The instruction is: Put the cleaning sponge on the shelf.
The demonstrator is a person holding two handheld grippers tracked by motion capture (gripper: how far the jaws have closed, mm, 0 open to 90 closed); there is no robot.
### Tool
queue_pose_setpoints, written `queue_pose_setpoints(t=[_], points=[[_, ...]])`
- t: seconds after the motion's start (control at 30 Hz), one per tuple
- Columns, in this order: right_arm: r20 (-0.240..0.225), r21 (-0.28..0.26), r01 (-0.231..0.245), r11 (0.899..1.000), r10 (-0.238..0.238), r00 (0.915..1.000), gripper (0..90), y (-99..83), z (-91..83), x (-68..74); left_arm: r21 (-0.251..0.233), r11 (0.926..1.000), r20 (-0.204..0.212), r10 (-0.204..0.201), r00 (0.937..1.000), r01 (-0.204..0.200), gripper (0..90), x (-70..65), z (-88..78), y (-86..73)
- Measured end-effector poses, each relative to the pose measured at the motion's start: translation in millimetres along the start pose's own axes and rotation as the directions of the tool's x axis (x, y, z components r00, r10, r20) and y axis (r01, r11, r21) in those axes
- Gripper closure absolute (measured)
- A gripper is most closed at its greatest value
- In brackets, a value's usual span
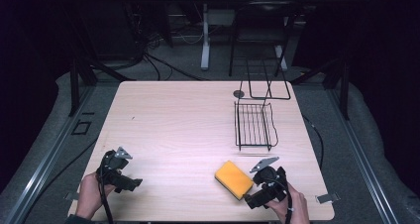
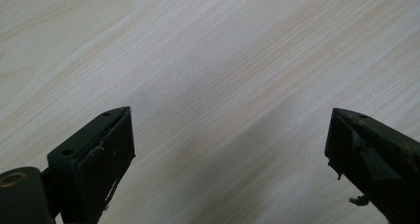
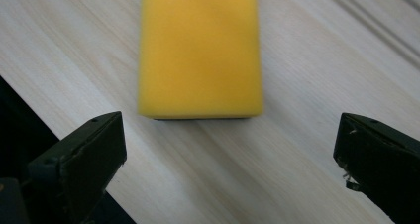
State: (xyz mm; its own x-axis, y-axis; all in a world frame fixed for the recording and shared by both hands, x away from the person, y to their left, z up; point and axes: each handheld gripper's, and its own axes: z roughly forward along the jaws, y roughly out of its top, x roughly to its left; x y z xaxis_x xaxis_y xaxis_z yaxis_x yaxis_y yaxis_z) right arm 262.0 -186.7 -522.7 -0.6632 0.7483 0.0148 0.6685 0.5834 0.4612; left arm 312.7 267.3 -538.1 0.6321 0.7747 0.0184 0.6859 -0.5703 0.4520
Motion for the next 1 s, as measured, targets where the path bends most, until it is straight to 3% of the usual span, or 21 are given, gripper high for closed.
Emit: queue_pose_setpoints(t=[0.2,0.5,0.87,1.0], points=[[-0.020,0.044,0.051,0.998,-0.050,0.9985,0.0,13.9,15.7,12.5,0.004,1.0000,0.004,0.003,1.0000,-0.003,5.2,-0.8,1.3,1.0],[0.001,0.102,0.095,0.990,-0.096,0.9954,2.3,27.7,34.6,19.4,0.004,1.0000,0.006,0.001,1.0000,-0.001,5.2,-0.3,0.8,0.3],[0.010,0.134,0.089,0.987,-0.091,0.9958,21.7,25.9,38.6,14.4,0.005,1.0000,0.007,0.007,1.0000,-0.007,5.3,-0.8,1.0,0.3],[0.016,0.132,0.092,0.987,-0.095,0.9954,22.4,26.2,36.8,15.1,0.005,1.0000,0.008,0.006,0.9999,-0.006,5.3,-0.8,0.8,0.2]])
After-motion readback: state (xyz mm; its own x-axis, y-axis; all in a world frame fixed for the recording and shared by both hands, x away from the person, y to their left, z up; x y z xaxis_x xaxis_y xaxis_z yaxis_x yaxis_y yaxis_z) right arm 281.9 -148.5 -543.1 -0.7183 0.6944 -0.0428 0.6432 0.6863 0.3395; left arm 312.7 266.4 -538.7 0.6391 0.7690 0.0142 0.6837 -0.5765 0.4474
